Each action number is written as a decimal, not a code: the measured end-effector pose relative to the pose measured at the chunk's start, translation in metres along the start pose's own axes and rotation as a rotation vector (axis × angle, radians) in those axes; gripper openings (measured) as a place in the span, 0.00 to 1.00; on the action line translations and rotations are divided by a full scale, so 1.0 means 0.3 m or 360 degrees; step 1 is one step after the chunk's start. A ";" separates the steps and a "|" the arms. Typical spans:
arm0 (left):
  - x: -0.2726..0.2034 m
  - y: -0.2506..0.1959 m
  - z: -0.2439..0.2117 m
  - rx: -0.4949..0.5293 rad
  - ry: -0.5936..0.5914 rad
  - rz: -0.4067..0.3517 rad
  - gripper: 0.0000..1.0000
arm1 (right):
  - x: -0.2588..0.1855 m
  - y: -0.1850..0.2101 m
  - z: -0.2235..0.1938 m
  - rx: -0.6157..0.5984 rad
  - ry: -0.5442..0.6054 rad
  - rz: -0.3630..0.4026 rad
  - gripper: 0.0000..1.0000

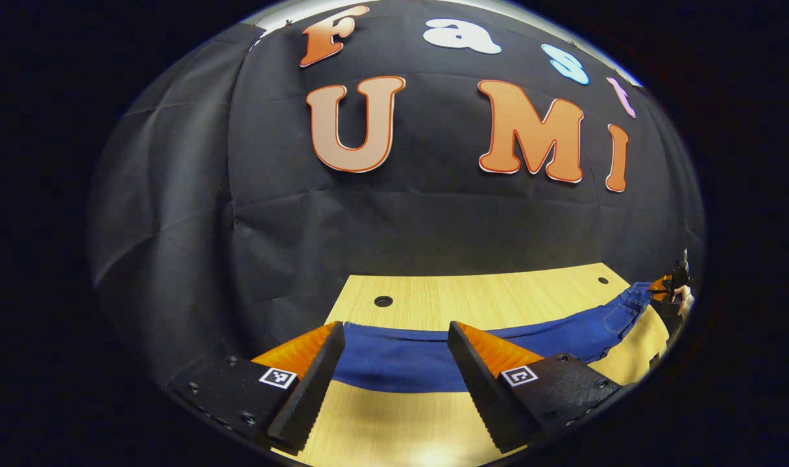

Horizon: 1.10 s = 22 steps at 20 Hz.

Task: Grasp the waist and the cuffs of the jeans and fold them to make the two legs overlap; first hold the waist and fold one-third of the jeans toward the cuffs, then hold the cuffs and fold the remaining one-third in the same direction to finish folding.

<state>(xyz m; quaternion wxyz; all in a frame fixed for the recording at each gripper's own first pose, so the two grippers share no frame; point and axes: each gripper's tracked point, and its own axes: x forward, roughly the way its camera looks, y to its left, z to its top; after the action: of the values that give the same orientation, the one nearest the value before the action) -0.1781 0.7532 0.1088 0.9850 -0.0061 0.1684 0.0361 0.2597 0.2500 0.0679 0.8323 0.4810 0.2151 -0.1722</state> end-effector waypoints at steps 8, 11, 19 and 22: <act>0.160 0.228 0.063 -0.0017 -0.0064 -0.0228 0.99 | -0.132 0.550 -0.405 -0.0280 -0.0049 0.0224 0.05; 0.193 0.290 0.056 -0.0014 -0.0064 -0.0286 0.99 | -0.159 0.665 -0.619 -0.0363 0.0010 0.0264 0.05; 0.221 0.440 -0.004 -0.0022 -0.0053 -0.0308 1.00 | -0.048 0.652 -1.240 -0.0598 0.0424 0.0162 0.05; 0.214 0.466 -0.021 -0.0016 -0.0048 -0.0296 1.00 | -0.016 0.610 -1.340 -0.0681 0.0524 0.0132 0.05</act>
<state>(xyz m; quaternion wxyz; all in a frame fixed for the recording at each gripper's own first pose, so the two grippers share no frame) -0.1301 0.8970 0.0816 0.9865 -0.0261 0.1520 -0.0547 0.2686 0.6896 0.0246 0.8751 0.3242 0.3591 -0.0082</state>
